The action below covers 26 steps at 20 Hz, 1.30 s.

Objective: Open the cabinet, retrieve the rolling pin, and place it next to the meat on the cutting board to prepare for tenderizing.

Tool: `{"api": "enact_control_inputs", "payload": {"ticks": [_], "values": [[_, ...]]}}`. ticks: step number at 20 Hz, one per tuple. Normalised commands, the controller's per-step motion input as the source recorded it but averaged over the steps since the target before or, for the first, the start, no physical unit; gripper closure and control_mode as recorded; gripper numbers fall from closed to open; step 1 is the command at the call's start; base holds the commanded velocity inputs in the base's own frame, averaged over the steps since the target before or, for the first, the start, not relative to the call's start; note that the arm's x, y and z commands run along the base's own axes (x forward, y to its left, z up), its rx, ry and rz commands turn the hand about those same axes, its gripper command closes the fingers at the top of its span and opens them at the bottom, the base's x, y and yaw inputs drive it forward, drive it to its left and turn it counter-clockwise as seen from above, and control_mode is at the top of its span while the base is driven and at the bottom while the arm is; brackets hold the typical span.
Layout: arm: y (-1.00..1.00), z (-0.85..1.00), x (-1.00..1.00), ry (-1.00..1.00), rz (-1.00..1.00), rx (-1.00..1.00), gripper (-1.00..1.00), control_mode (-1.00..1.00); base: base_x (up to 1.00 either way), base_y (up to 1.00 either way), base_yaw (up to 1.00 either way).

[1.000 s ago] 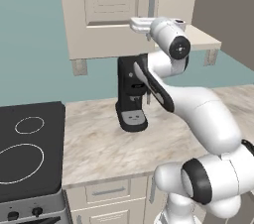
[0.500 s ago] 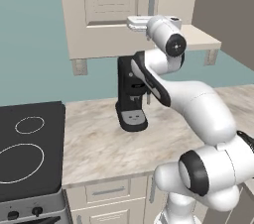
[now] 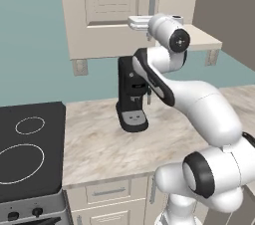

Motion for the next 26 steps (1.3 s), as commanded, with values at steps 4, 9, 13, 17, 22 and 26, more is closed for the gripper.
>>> {"api": "enact_control_inputs", "payload": {"ticks": [4, 9, 13, 17, 22, 26], "values": [[0.11, -0.11, 0.00, 0.01, 0.00, -0.01, 1.00, -1.00, 0.00, 0.00, 0.00], [0.42, -0.22, -0.20, 0.00, 0.00, -0.04, 1.00, -1.00, 0.00, 0.00, 0.00], [0.67, -0.22, -0.30, 0.00, 0.00, -0.05, 1.00, -1.00, 0.00, 0.00, 0.00], [0.83, -0.30, -0.42, 0.00, 0.03, -0.06, 1.00, -1.00, 0.00, 0.00, 0.00], [0.92, -0.30, -0.53, 0.00, 0.05, -0.05, 1.00, -1.00, 0.00, 0.00, 0.00], [0.99, -0.33, -0.58, 0.00, 0.07, -0.05, 1.00, -1.00, 0.00, 0.00, 0.00]]}}
